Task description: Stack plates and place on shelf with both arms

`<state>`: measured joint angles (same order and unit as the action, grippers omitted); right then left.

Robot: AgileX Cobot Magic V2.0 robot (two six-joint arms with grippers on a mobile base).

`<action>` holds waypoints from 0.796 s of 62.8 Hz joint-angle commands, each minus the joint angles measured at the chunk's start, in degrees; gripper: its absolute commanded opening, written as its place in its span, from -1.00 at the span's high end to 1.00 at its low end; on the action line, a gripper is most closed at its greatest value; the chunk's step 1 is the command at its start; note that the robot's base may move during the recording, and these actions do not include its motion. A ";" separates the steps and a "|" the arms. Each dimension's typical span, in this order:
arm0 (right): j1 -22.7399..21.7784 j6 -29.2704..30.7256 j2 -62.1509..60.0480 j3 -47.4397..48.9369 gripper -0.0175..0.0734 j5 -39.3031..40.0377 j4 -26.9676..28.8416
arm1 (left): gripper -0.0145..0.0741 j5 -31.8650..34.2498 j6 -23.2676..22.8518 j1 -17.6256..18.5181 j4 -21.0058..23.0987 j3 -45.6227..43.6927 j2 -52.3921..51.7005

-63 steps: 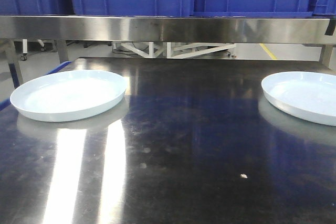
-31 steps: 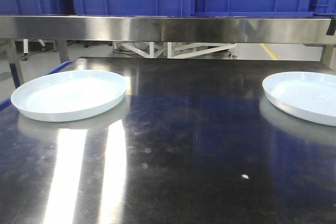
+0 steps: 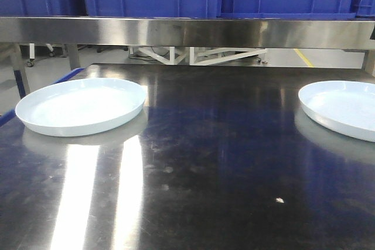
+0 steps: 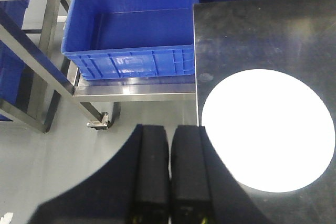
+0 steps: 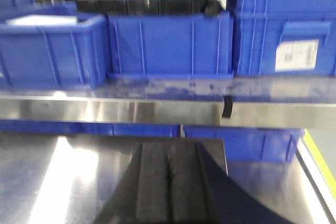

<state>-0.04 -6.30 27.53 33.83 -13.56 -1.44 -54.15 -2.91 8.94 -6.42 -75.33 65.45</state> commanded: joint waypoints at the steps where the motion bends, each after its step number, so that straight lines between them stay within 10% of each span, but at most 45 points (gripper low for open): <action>1: -0.25 0.59 8.71 6.37 0.50 2.65 -0.72 | 0.47 4.00 0.09 -0.07 0.02 -1.48 -1.00; 50: -0.20 0.52 25.97 12.15 0.50 3.52 -0.61 | 0.47 4.21 0.45 -0.07 3.82 -1.48 0.82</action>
<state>-0.04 -6.17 53.90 43.74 -15.85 -1.49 -53.96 -2.80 8.94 -3.92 -75.33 66.78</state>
